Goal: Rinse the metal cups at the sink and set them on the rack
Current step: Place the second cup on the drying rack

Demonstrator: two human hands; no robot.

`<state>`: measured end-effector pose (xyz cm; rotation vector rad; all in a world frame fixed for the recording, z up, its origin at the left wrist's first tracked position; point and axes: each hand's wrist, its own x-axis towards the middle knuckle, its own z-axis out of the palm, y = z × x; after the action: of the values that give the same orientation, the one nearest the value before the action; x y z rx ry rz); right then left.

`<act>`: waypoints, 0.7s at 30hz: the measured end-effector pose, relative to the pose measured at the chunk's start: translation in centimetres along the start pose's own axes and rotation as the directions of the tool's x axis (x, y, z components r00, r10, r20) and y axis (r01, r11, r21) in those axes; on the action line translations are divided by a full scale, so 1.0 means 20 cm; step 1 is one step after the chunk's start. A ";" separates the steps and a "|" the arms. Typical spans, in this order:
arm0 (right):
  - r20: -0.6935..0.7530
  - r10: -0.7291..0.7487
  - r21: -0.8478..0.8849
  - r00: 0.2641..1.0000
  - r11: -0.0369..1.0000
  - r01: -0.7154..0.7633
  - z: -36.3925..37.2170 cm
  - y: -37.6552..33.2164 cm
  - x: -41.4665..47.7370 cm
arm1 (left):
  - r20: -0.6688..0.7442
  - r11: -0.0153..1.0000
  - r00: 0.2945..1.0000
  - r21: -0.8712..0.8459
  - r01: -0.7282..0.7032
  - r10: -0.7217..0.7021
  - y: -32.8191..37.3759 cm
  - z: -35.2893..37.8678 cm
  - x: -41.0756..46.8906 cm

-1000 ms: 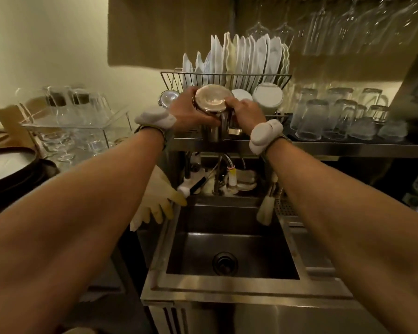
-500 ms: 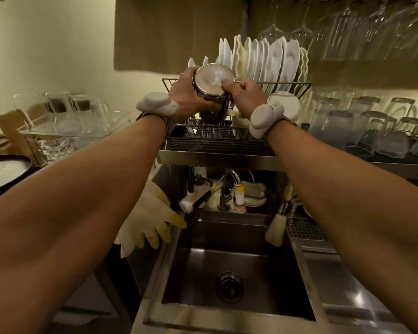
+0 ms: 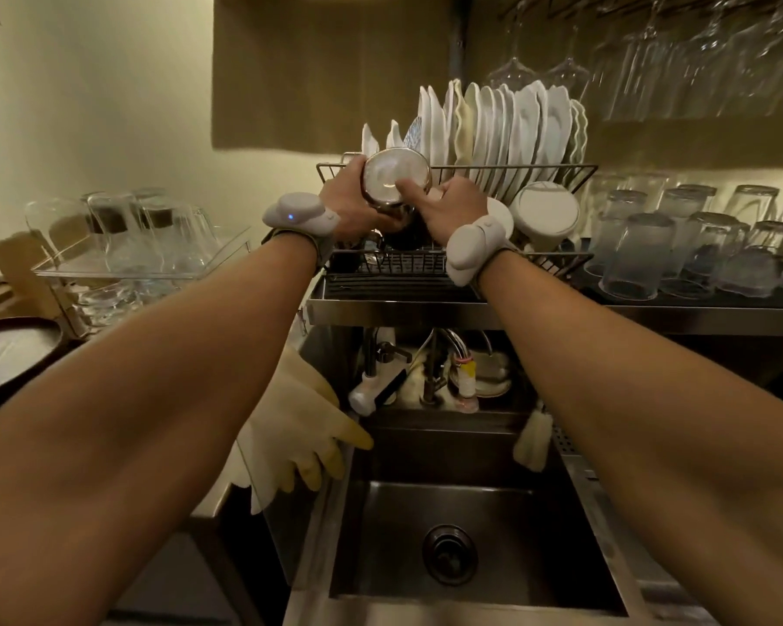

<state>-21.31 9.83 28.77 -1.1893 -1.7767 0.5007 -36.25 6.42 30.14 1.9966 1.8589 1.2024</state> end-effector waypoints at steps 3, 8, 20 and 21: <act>0.018 0.038 -0.011 0.999 0.999 -0.038 0.03 0.03 -0.02 | 0.028 0.999 0.999 0.028 0.032 -0.032 -0.02 0.01 -0.01; 0.073 0.136 -0.079 0.988 0.988 -0.130 0.06 0.06 0.01 | 0.084 0.982 0.995 0.187 0.037 -0.053 -0.09 0.03 0.03; 0.000 0.145 -0.343 0.989 0.929 -0.136 0.08 0.08 0.04 | 0.136 0.945 0.990 0.326 -0.017 -0.029 -0.17 0.08 0.13; -0.024 0.135 -0.352 0.991 0.926 -0.135 0.08 0.07 0.04 | 0.124 0.942 0.992 0.335 -0.012 -0.031 -0.18 0.08 0.14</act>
<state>-22.07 11.28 27.36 -1.5685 -1.8431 0.2627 -38.21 10.25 28.07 2.1667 2.1198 0.7708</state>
